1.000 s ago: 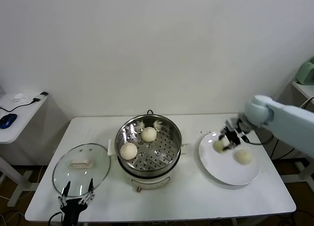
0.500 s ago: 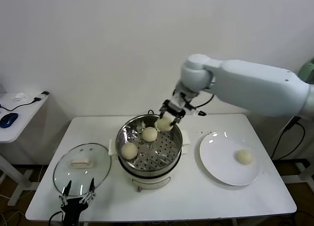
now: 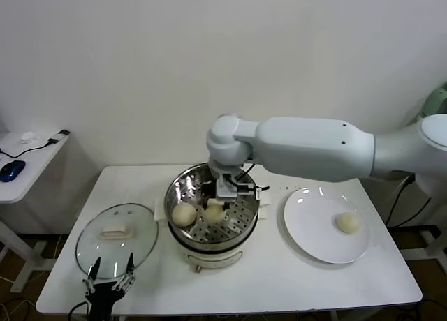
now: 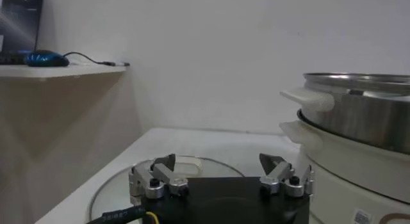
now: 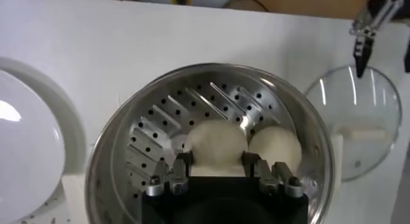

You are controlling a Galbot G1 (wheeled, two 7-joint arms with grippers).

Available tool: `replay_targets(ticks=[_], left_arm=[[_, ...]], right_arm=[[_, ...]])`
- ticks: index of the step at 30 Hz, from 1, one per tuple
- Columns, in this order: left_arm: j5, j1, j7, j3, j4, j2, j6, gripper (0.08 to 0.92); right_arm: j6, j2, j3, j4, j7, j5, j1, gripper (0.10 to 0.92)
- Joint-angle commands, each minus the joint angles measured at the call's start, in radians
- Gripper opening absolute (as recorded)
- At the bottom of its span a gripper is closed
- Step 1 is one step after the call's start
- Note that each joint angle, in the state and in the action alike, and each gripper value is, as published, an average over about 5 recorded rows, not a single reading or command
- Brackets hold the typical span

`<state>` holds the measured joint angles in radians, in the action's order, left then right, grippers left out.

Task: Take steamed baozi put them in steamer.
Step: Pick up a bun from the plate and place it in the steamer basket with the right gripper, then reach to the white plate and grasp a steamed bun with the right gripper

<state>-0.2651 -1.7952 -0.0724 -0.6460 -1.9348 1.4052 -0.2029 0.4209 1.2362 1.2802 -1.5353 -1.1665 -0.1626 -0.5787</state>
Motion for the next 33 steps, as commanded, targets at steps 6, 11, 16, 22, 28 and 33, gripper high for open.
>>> replay_targets(ticks=[6, 11, 16, 22, 28, 33], left_arm=[[-0.003, -0.003, -0.002, -0.004, 0.001, 0.001, -0.002, 0.823], [-0.003, -0.005, -0.004, -0.005, 0.002, 0.002, -0.004, 0.823], [-0.003, -0.003, -0.006, -0.008, 0.002, 0.004, -0.006, 0.823], [-0.005, 0.002, -0.005, -0.016, 0.004, 0.005, -0.008, 0.823], [-0.005, 0.001, -0.004, -0.019, 0.004, 0.004, -0.012, 0.823], [-0.002, 0.006, -0.002, -0.011, 0.004, 0.004, -0.012, 0.823]], right_arm=[[0.104, 0.052, -0.008, 0.012, -0.027, -0.097, 0.083, 0.56], [0.106, 0.051, -0.004, 0.011, -0.027, -0.1, 0.095, 0.584], [0.105, 0.05, -0.014, 0.022, -0.021, -0.102, 0.103, 0.658], [0.11, 0.019, -0.137, 0.031, -0.044, -0.116, 0.109, 0.801], [-0.094, -0.164, -0.378, 0.12, -0.076, 0.026, 0.09, 0.822], [-0.472, -0.385, -0.415, 0.31, -0.083, 0.29, 0.073, 0.823]])
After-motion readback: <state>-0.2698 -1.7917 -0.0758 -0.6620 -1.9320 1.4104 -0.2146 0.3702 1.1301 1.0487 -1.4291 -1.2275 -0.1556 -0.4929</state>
